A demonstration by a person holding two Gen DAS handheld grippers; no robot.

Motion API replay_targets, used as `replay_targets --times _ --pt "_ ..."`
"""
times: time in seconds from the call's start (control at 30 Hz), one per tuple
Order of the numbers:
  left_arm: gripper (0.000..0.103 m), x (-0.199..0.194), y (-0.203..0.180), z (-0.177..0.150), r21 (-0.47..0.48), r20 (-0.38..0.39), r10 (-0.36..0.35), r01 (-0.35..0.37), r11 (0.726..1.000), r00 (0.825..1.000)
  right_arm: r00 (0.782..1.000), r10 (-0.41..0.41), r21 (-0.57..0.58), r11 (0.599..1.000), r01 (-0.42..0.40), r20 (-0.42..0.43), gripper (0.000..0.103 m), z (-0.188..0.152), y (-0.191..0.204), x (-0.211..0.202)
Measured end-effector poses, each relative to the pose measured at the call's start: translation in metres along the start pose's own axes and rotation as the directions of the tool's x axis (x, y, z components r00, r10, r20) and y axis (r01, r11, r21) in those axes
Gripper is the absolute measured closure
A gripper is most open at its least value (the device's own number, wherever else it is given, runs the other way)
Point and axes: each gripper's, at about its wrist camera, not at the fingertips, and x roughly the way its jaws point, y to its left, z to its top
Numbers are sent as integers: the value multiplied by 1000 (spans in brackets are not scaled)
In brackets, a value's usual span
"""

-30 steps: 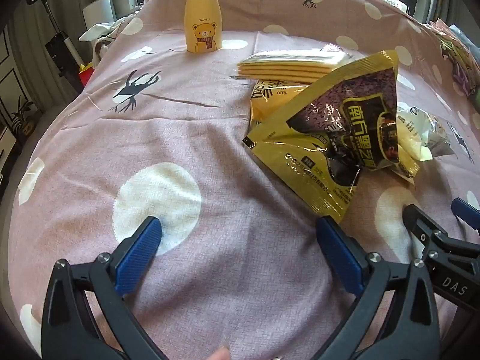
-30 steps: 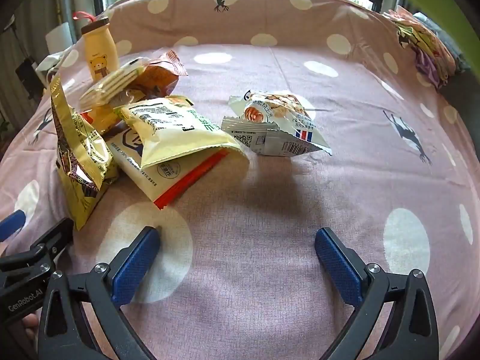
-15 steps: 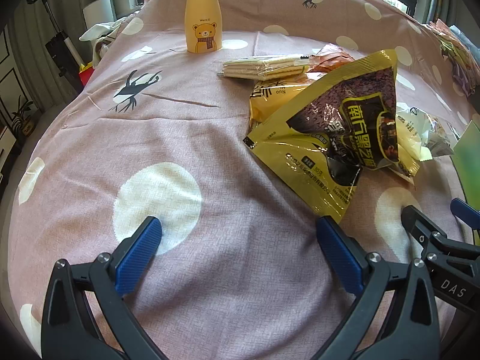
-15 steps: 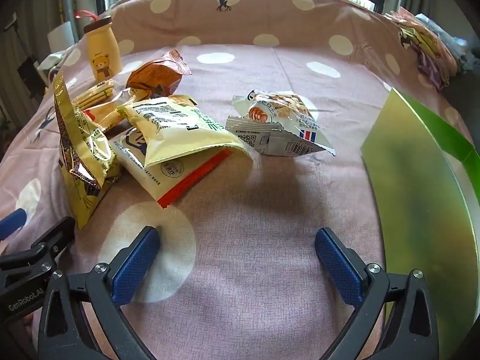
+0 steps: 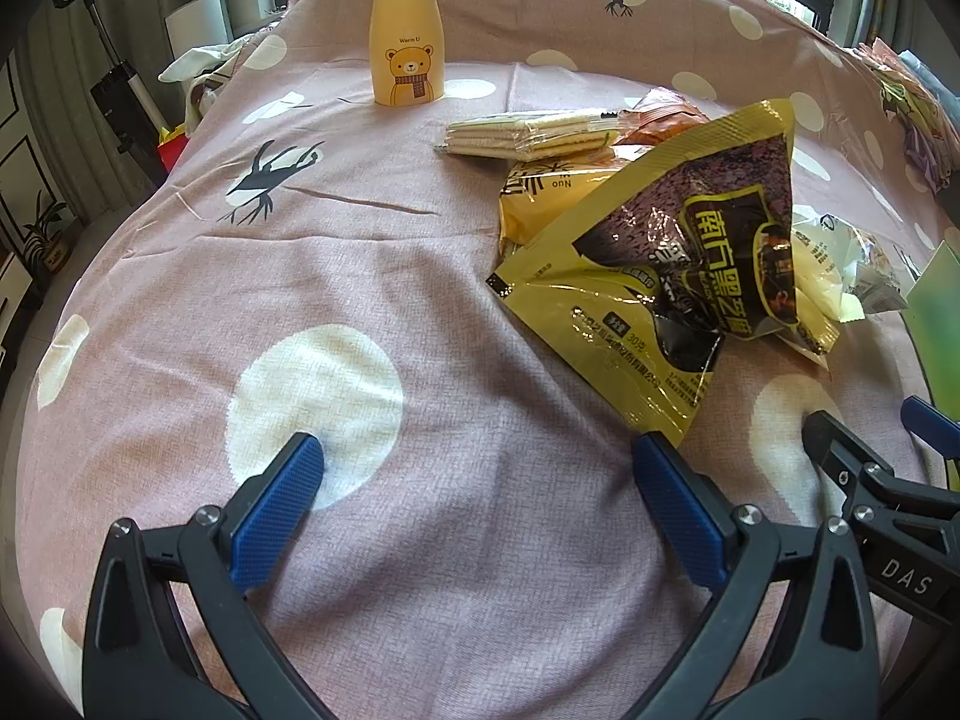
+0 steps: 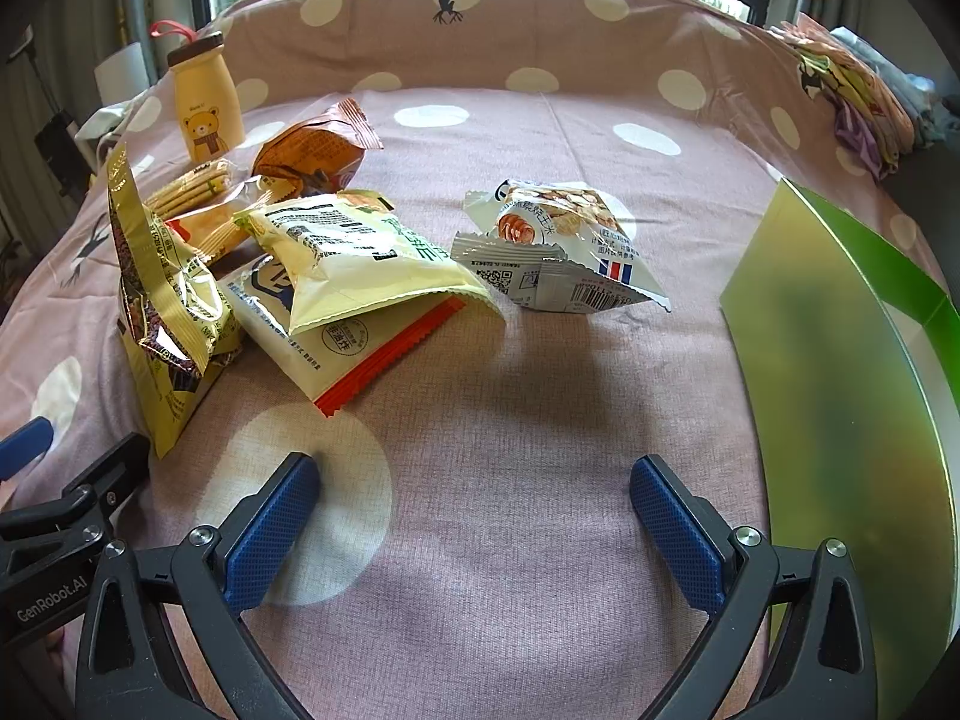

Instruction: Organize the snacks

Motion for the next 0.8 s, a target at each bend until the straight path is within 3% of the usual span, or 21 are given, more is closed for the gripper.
replay_targets --times 0.8 --pt "0 3 1 3 -5 -17 -3 3 1000 1000 1000 0 0 1000 0 1 0 0 0 0"
